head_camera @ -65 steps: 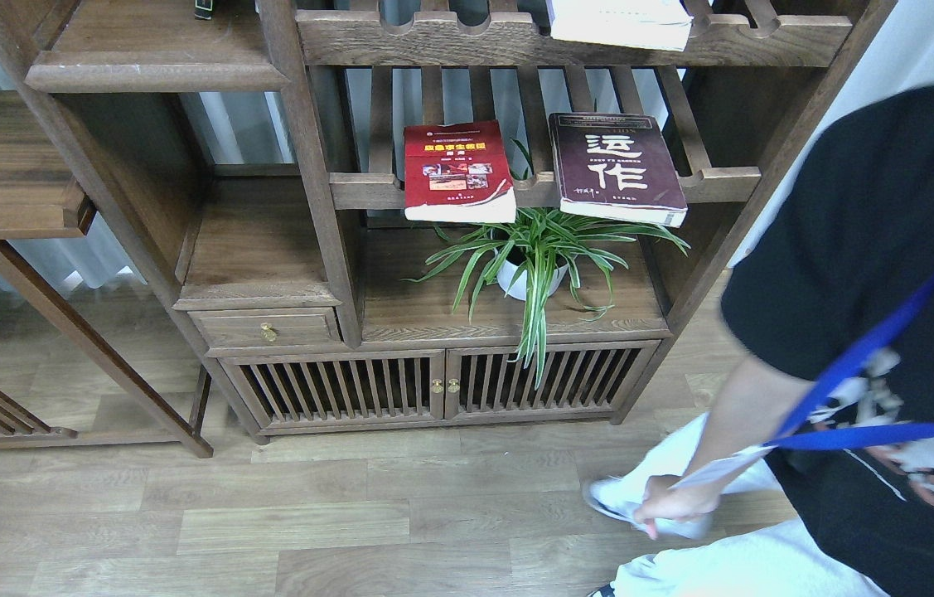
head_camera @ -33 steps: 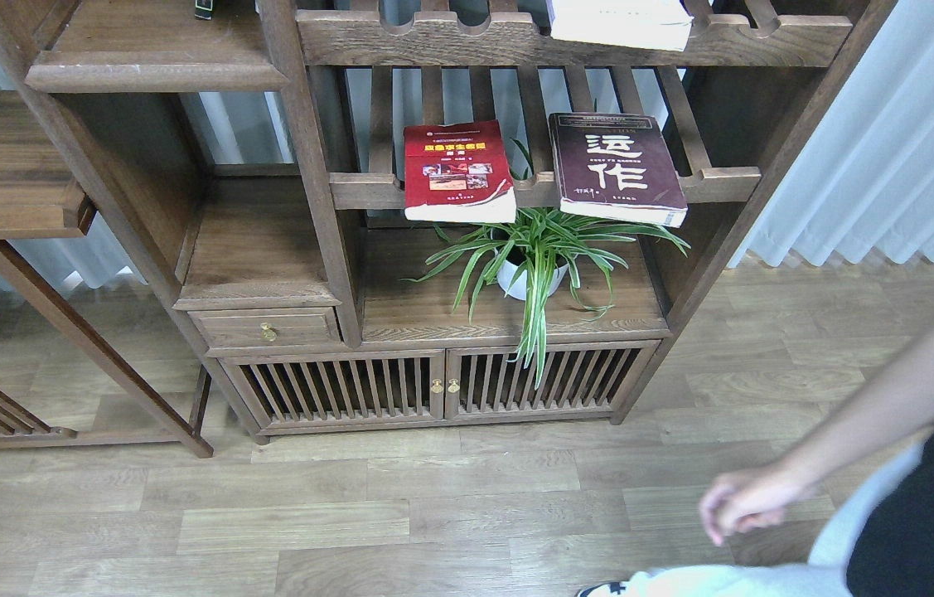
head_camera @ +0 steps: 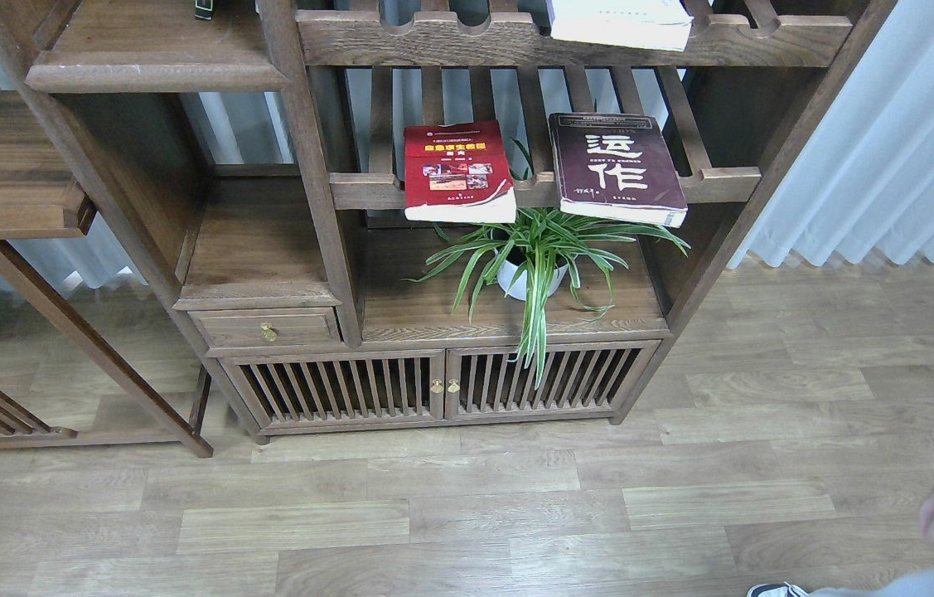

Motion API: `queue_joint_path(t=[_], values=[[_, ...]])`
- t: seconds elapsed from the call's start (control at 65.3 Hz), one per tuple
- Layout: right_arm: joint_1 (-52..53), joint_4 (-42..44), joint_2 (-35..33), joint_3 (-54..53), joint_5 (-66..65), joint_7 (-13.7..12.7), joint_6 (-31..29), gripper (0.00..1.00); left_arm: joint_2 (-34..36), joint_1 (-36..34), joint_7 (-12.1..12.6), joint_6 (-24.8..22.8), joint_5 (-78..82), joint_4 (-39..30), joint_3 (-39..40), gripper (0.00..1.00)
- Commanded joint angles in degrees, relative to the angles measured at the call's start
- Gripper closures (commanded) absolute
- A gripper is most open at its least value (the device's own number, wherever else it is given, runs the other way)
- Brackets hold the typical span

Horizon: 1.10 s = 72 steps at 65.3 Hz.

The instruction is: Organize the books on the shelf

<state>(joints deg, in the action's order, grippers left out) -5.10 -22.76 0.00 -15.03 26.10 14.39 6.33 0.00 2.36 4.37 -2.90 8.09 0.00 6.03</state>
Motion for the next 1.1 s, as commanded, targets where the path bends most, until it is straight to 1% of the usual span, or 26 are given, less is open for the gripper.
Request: queue_joint_path(t=[0.0,1.087], values=[[0.00,0.00,0.00,0.00,0.00,0.03,0.00,0.01,0.00,-0.07,0.03,0.00,0.00,5.45,0.03,0.00],[0.00,0.00,0.00,0.00,0.00,0.03,0.00,0.01,0.00,0.01,0.03,0.00,0.00,5.45,0.03,0.00]])
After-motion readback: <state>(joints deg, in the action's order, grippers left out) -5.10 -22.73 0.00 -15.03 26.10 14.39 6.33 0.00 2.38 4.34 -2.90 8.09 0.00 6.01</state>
